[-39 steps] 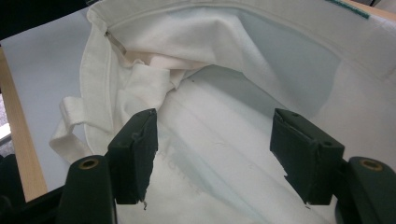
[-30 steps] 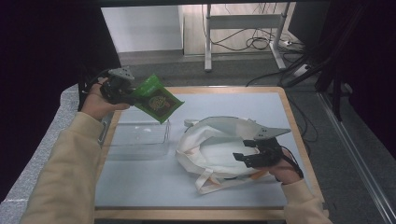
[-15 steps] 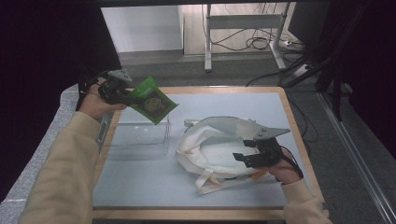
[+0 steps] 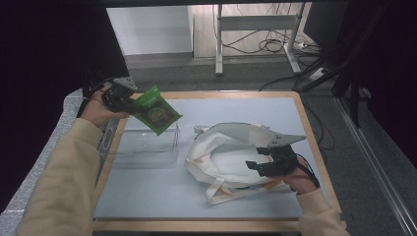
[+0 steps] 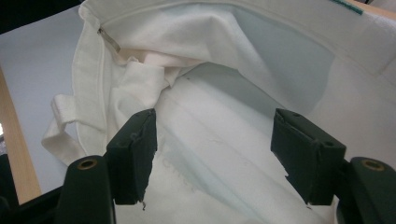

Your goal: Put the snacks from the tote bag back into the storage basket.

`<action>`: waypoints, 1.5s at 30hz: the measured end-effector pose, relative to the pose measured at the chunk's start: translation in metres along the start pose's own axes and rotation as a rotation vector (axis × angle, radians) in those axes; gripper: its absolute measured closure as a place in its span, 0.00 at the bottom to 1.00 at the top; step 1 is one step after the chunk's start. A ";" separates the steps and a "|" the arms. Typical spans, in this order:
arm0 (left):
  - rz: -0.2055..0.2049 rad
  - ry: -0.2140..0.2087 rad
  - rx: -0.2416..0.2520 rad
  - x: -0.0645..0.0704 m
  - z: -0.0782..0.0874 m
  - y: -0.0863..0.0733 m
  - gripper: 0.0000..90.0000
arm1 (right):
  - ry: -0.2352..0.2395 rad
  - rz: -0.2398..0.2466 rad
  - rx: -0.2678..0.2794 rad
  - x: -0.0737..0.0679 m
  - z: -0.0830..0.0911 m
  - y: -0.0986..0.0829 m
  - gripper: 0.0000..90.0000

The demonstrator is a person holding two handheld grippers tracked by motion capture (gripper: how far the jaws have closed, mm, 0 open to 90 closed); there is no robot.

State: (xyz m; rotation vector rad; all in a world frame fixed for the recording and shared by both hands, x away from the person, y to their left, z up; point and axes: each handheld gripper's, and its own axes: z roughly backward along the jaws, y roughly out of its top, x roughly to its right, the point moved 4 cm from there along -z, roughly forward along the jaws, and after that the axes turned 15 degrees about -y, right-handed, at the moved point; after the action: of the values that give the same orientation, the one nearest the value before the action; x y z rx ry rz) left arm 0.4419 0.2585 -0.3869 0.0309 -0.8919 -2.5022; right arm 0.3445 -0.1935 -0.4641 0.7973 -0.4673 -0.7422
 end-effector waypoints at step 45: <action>-0.090 -0.050 -0.276 -0.032 -0.064 -0.012 0.84 | -0.022 0.000 -0.031 0.008 -0.006 -0.005 0.34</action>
State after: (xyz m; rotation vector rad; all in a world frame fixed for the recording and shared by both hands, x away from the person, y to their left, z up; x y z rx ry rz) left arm 0.4769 0.2427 -0.4490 -0.0849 -0.5681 -2.6990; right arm 0.3519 -0.1987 -0.4710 0.7611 -0.4747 -0.7566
